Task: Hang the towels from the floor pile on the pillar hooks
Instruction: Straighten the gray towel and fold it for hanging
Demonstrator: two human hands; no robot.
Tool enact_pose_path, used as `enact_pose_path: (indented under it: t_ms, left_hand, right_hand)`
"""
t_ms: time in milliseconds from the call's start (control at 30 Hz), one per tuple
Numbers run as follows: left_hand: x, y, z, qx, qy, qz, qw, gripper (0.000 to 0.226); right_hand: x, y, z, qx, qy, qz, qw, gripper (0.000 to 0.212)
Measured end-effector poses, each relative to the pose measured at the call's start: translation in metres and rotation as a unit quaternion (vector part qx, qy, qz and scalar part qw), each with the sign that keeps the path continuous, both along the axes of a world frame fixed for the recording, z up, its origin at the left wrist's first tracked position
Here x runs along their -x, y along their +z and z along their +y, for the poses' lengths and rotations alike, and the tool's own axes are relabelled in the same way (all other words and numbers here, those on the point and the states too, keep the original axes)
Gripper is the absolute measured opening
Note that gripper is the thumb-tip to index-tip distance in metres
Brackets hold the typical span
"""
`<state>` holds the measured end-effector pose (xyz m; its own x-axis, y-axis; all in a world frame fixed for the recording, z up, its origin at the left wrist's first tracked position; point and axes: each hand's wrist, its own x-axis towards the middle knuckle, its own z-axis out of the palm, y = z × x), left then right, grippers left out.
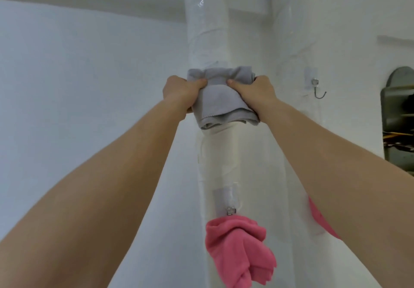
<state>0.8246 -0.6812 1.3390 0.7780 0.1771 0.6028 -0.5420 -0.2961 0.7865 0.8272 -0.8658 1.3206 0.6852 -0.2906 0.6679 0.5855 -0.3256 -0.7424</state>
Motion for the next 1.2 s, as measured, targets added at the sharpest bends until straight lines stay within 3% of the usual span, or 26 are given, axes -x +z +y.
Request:
enact_pose_path:
  t_ms: [167, 233, 300, 400, 533, 633, 733, 900, 967, 1033, 1200]
  left_hand:
    - [0.001, -0.011, -0.005, 0.005, 0.017, -0.019, 1.0, 0.044]
    - [0.006, -0.013, -0.007, -0.019, 0.05, -0.082, 0.995, 0.048]
    - [0.01, -0.015, -0.008, -0.072, 0.089, -0.197, 0.974, 0.036]
    - [0.014, -0.027, -0.01, -0.171, 0.112, -0.278, 0.939, 0.021]
    - [0.017, -0.049, -0.008, -0.179, 0.044, -0.264, 0.947, 0.02]
    - [0.012, -0.069, -0.005, -0.229, 0.047, -0.288, 0.928, 0.046]
    - [0.008, -0.076, -0.007, -0.234, 0.077, -0.295, 0.923, 0.052]
    - [0.011, -0.058, -0.015, -0.239, 0.146, -0.289, 0.916, 0.034]
    - [0.015, -0.057, -0.017, -0.224, 0.152, -0.284, 0.92, 0.029]
    - [0.019, -0.06, -0.018, -0.218, 0.144, -0.276, 0.925, 0.029]
    - [0.026, -0.056, -0.021, -0.202, 0.144, -0.247, 0.937, 0.026]
  right_hand:
    - [0.005, -0.011, -0.001, 0.023, 0.007, -0.056, 0.998, 0.052]
    - [0.01, -0.011, -0.002, 0.078, -0.005, -0.13, 0.988, 0.047]
    - [0.012, -0.012, -0.003, 0.14, -0.021, -0.175, 0.974, 0.032]
    - [0.015, -0.022, -0.006, 0.143, 0.02, -0.141, 0.979, 0.028]
    - [0.021, -0.042, -0.016, 0.13, 0.114, -0.121, 0.978, 0.031]
    - [0.014, -0.058, -0.016, 0.171, 0.096, -0.122, 0.973, 0.047]
    - [0.007, -0.058, -0.012, 0.186, 0.054, -0.131, 0.972, 0.056]
    - [0.004, -0.048, 0.005, 0.213, -0.061, -0.157, 0.962, 0.028]
    - [0.004, -0.051, 0.009, 0.206, -0.078, -0.161, 0.962, 0.03]
    - [0.007, -0.056, 0.008, 0.195, -0.069, -0.163, 0.965, 0.032]
    - [0.006, -0.051, 0.006, 0.187, -0.02, -0.164, 0.968, 0.012]
